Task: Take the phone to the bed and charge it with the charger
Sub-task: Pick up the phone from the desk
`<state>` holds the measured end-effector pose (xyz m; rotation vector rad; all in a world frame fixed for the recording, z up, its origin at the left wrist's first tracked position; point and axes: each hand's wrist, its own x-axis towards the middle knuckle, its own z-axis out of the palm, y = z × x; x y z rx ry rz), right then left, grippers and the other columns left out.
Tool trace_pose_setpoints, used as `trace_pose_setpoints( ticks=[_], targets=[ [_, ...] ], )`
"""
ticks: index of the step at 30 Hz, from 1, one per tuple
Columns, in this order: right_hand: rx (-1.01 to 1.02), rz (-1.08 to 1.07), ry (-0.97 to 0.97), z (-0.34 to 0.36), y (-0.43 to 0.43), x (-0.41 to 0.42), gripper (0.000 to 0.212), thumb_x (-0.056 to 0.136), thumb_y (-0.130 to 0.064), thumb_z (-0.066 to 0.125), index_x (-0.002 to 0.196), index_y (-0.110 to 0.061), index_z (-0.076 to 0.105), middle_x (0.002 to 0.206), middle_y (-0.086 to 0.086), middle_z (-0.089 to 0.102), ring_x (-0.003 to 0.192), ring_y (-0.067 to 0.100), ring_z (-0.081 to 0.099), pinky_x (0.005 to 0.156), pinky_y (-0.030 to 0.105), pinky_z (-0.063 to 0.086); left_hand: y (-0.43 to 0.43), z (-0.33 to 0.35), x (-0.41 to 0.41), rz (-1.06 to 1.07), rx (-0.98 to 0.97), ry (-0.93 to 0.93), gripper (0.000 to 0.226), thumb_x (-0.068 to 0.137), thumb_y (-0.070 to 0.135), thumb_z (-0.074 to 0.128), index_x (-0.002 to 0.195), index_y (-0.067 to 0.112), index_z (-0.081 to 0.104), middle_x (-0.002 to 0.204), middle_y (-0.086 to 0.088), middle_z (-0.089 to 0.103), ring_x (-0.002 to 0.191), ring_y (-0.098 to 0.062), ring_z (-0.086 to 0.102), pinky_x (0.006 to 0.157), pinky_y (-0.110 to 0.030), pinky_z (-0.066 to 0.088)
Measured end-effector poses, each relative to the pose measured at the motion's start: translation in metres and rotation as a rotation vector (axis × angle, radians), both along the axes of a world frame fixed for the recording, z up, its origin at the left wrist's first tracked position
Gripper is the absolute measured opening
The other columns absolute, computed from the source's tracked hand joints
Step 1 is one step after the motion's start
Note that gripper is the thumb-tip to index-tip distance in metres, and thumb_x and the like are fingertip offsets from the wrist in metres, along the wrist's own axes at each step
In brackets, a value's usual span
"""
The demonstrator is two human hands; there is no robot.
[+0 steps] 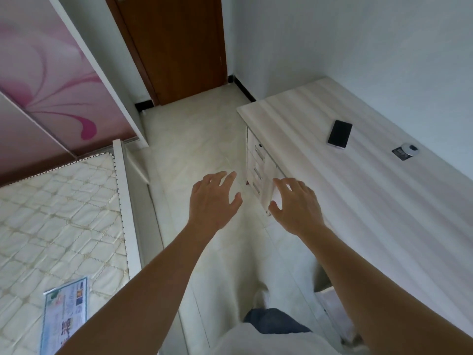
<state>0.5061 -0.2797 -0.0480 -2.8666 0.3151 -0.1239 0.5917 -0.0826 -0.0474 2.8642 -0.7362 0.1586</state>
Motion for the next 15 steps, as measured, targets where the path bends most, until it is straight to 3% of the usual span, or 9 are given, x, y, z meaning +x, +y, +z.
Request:
trace_pose_setpoints(
  ticks=[8,15],
  targets=[
    [0.018,-0.068,-0.008,-0.005,-0.078,0.072,0.053,0.086,-0.038,0.059,0.134,-0.018,0.049,0.132,0.008,0.057,0.118,0.029,0.056,0.101,0.044,0.046,-0.084,-0.005,0.076,-0.069,0.027,0.048,0.056,0.093,0.049,0.044,0.143,0.025,0.049,0.144,-0.002,0.057,0.130,-0.024,0.050,0.103,-0.042,0.042],
    [0.036,-0.198,0.007,-0.016,-0.132,0.104,0.057,0.088,-0.041,0.055,0.139,-0.019,0.044,0.138,0.007,0.054,0.124,0.027,0.053,0.106,0.043,0.042,-0.151,-0.012,0.134,-0.186,0.041,0.069,0.059,0.092,0.048,0.042,0.145,0.023,0.047,0.143,-0.003,0.057,0.130,-0.024,0.051,0.100,-0.042,0.043]
  ],
)
